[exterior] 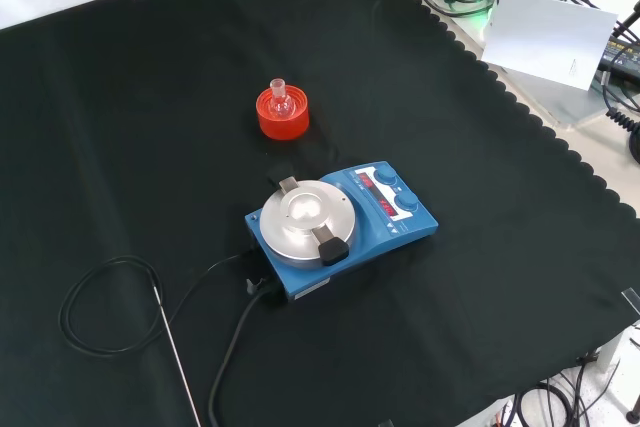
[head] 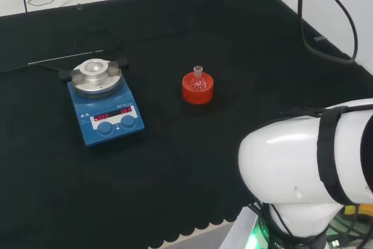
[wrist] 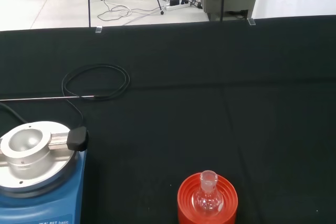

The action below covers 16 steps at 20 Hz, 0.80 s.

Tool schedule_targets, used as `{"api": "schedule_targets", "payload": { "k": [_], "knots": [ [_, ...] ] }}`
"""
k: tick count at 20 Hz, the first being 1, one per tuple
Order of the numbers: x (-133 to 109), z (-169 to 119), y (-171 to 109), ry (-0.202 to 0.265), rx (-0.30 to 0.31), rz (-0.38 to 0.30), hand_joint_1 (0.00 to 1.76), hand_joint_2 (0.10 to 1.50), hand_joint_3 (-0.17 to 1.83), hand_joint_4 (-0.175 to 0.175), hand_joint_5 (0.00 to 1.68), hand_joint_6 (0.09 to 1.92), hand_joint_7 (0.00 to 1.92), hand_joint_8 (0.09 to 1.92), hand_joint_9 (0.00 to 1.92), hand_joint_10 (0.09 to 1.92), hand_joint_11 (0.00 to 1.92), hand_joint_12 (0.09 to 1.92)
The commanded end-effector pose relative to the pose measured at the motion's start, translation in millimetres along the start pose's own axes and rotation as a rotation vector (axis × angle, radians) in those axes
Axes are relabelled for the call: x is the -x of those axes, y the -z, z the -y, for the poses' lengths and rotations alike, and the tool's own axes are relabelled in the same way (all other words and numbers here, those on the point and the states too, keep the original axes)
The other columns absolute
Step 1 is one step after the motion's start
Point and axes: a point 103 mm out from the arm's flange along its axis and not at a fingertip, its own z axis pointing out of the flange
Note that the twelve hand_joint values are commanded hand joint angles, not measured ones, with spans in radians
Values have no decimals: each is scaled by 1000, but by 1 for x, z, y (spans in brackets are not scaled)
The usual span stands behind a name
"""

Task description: Pick up the round-bottom flask.

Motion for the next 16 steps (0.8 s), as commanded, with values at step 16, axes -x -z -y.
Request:
{"api": "schedule_targets", "payload": {
  "k": [16],
  "knots": [
    [23, -9, -29, -92, -10, -22, 134, 1281, 274, -23, 358, 293, 118, 642, 227, 718, 55, 1404]
  ]
}}
